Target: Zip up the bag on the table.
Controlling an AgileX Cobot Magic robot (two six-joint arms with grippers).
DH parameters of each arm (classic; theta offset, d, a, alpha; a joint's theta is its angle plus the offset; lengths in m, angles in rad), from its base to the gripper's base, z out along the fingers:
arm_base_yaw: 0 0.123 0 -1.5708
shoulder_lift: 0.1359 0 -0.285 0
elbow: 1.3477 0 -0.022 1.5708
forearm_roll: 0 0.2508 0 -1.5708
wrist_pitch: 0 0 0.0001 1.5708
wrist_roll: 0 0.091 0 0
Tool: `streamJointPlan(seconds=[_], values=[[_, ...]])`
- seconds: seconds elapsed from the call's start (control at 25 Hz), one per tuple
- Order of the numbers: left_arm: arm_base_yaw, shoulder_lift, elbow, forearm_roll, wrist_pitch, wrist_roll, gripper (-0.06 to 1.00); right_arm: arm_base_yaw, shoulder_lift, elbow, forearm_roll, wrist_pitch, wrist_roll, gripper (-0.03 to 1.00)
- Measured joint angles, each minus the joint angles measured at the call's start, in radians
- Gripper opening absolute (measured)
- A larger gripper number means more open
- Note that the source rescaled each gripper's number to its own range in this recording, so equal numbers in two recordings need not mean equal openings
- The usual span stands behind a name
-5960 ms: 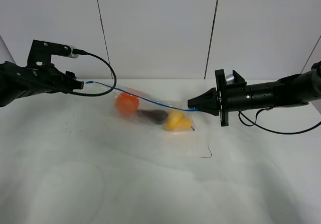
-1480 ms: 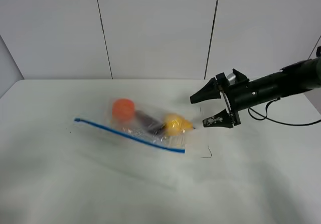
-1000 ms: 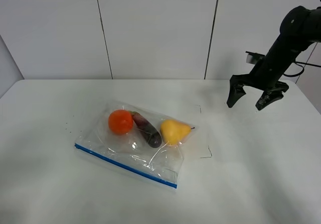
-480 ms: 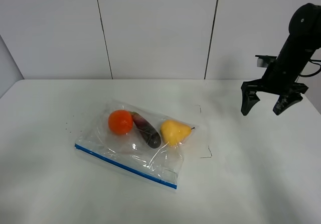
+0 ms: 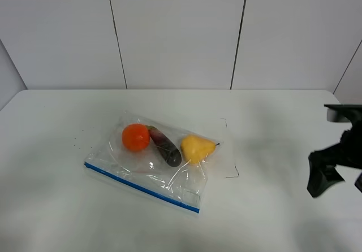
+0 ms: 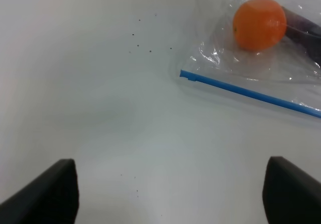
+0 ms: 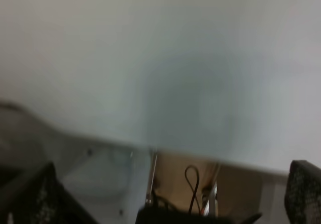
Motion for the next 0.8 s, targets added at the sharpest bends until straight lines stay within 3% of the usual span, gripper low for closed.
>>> streamJointPlan(seconds=[0.12, 0.28, 0.44, 0.8], values=[[0.0, 0.0, 0.0, 0.0, 0.0, 0.0, 1.0, 0.0, -0.175, 0.147, -0.001, -0.012, 0.002, 1.0], [0.0, 0.0, 0.0, 0.0, 0.0, 0.0, 1.0, 0.0, -0.436, 0.277, -0.007, -0.094, 0.004, 1.0], [0.0, 0.0, 0.0, 0.0, 0.0, 0.0, 1.0, 0.0, -0.694, 0.301, -0.022, -0.159, 0.004, 1.0], [0.0, 0.0, 0.0, 0.0, 0.0, 0.0, 1.0, 0.0, -1.085, 0.33, -0.099, -0.179, 0.029, 1.0]])
